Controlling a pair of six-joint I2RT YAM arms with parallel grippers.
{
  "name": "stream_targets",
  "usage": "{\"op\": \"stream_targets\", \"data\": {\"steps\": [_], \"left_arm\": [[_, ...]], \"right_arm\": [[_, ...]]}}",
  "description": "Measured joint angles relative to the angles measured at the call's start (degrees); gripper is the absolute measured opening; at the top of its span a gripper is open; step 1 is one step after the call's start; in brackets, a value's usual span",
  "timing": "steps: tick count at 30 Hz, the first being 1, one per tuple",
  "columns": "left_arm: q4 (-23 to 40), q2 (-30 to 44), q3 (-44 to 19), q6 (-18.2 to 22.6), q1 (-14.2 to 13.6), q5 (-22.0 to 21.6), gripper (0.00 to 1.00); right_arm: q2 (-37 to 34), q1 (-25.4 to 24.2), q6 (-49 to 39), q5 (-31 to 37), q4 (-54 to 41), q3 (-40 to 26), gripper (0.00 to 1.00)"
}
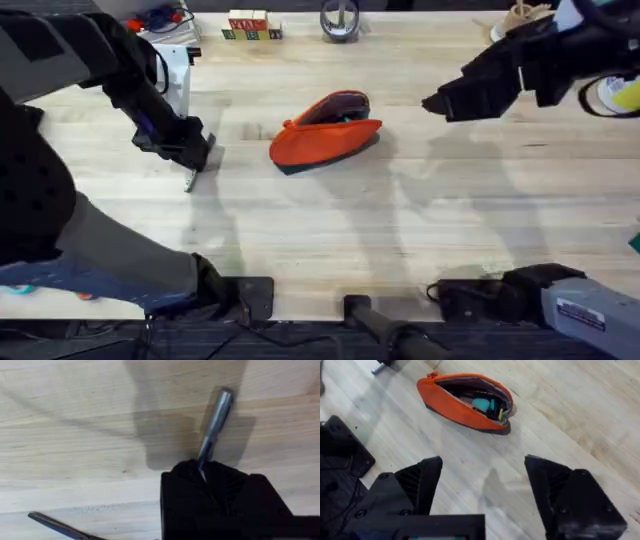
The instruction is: Unzip the bag, pick up the pens from the table one at a time and place them inside, then zip the bag closed.
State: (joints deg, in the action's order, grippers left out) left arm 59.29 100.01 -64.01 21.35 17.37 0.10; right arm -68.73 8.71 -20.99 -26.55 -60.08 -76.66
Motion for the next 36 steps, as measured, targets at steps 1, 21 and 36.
{"op": "stream_targets", "data": {"steps": [1,21,36], "left_arm": [[-0.09,0.02,0.00,-0.18,-0.14,-0.09,0.045],[-2.10,-2.39,0.07,-0.64,-7.25,-2.86,0.041],[-3.75,-17.25,0.07,-0.79,-15.74,1.95,0.042]], "right_arm": [[-0.02,0.00,0.00,0.00,0.00,0.00,0.997],[0.00,0.00,0.00,0.00,-0.02,0.00,0.997],[0.00,0.00,0.00,0.00,0.00,0.00,0.997]]}}
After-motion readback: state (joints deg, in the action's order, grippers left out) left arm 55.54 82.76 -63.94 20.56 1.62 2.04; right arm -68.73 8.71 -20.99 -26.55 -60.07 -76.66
